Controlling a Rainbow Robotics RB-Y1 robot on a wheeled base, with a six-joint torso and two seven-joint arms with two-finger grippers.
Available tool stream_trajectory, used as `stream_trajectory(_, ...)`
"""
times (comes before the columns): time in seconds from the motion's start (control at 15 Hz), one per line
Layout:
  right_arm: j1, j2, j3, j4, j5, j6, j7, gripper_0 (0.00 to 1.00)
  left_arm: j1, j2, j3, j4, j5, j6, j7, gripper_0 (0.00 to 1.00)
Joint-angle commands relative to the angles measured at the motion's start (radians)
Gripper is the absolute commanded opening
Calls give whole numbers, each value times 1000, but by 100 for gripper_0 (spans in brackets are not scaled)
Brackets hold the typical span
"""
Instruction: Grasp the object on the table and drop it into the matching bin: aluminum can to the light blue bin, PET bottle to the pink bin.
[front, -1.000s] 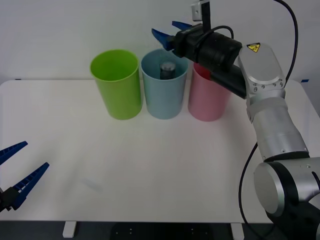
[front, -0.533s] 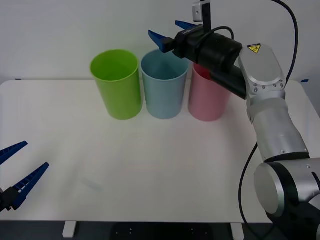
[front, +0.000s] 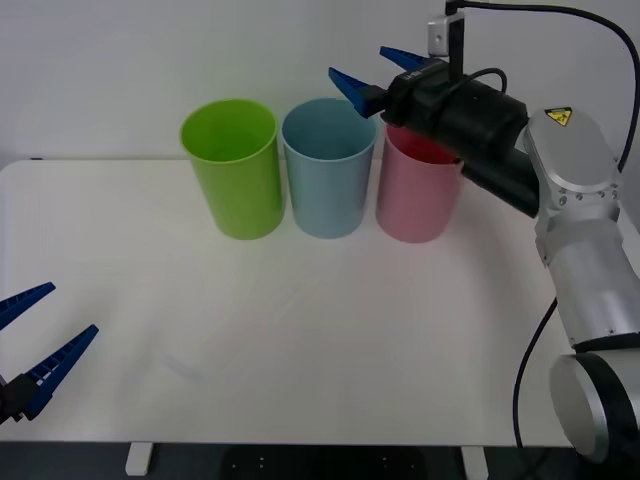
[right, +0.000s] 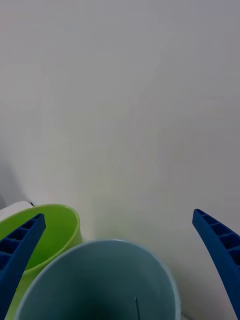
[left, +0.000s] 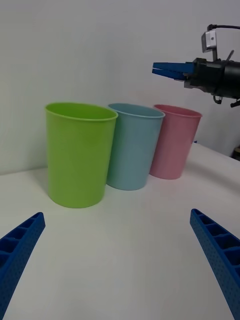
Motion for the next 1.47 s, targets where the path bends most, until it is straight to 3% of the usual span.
stream_trajectory(0.07, 114, -65, 20, -132, -59, 0, -1, 100, 0, 0, 0, 0, 0, 0, 0, 100)
stream_trajectory(0.4, 306, -149, 13, -316, -148, -14, 17, 100, 0, 0, 0, 0, 0, 0, 0, 100)
stream_trajectory(0.87, 637, -215, -56, -568, -268, -30, 80, 100, 0, 0, 0, 0, 0, 0, 0, 100)
stream_trajectory(1.47, 917, -241, -265, -586, -274, -267, 300, 100, 0, 0, 0, 0, 0, 0, 0, 100)
